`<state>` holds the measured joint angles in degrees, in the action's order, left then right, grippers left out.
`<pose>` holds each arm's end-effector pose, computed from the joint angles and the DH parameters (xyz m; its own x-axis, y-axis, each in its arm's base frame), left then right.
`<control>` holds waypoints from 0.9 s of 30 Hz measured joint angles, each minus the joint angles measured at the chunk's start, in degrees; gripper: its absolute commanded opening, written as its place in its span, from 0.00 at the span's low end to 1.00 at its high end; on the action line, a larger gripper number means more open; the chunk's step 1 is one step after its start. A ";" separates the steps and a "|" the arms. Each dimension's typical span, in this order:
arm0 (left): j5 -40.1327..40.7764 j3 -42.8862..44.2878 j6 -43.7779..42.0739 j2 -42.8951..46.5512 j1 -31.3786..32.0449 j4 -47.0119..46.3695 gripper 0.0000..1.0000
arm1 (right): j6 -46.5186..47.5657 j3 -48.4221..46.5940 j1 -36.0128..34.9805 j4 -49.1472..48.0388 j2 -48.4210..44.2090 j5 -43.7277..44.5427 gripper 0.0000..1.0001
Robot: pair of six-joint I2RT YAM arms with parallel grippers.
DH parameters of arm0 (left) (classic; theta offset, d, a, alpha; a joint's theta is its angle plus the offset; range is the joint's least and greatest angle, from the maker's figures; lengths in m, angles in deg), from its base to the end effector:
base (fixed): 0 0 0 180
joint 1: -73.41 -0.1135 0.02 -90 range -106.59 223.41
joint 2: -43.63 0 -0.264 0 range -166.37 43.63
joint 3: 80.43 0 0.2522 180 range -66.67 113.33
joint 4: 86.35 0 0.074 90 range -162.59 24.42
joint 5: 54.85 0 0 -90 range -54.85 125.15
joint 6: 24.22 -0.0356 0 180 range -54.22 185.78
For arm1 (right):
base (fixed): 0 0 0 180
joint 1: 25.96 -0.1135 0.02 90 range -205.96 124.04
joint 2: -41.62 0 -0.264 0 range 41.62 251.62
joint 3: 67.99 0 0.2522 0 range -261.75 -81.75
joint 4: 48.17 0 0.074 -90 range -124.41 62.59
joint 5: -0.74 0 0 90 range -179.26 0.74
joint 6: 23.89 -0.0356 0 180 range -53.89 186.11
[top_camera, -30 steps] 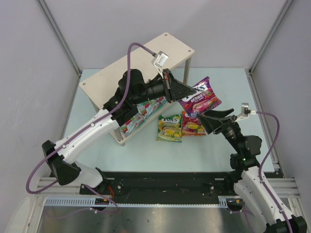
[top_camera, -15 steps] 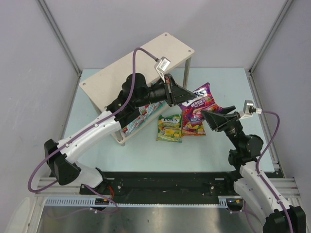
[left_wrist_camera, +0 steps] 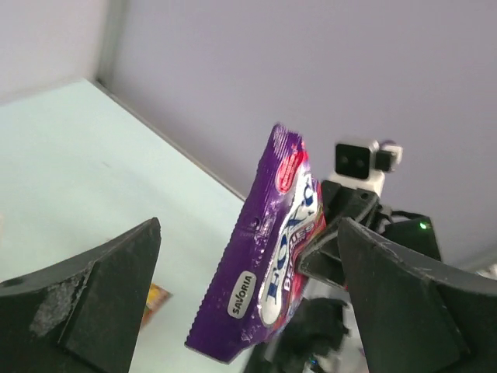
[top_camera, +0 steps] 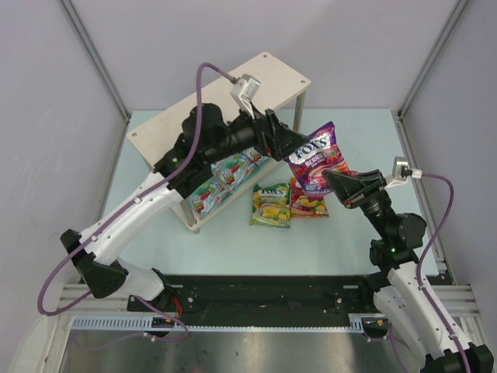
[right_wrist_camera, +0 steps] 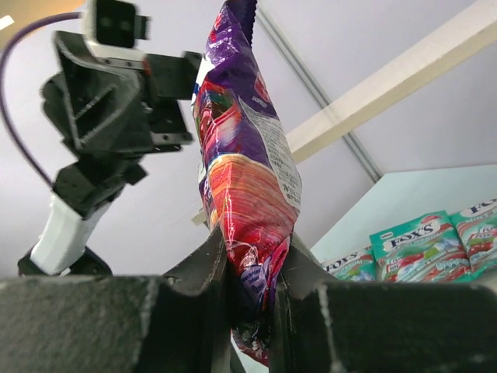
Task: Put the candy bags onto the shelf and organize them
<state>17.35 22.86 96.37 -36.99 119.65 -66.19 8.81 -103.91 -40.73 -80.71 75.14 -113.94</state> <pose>0.2117 -0.2368 0.4759 -0.4314 -0.2501 -0.8668 0.7892 0.3609 -0.4969 0.1307 0.0498 0.3308 -0.1743 0.7448 -0.6441 -0.7700 0.3047 0.5606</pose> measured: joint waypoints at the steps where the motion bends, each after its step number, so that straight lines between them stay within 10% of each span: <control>1: 1.57 2.03 -1.55 0.17 0.00 1.68 1.00 | 0.63 -1.18 -0.26 1.81 0.22 0.42 0.06; 12: 22.12 16.00 -20.20 10.10 -0.04 16.90 1.00 | 15.06 -26.14 -19.98 18.58 18.01 14.64 0.05; 27: 42.01 10.38 -29.77 21.90 -0.04 21.88 1.00 | 23.34 -53.99 -37.40 27.67 49.05 33.38 0.02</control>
<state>59.36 33.25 66.60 -15.09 119.60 -44.31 32.16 -157.89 -78.12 -53.04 124.19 -80.57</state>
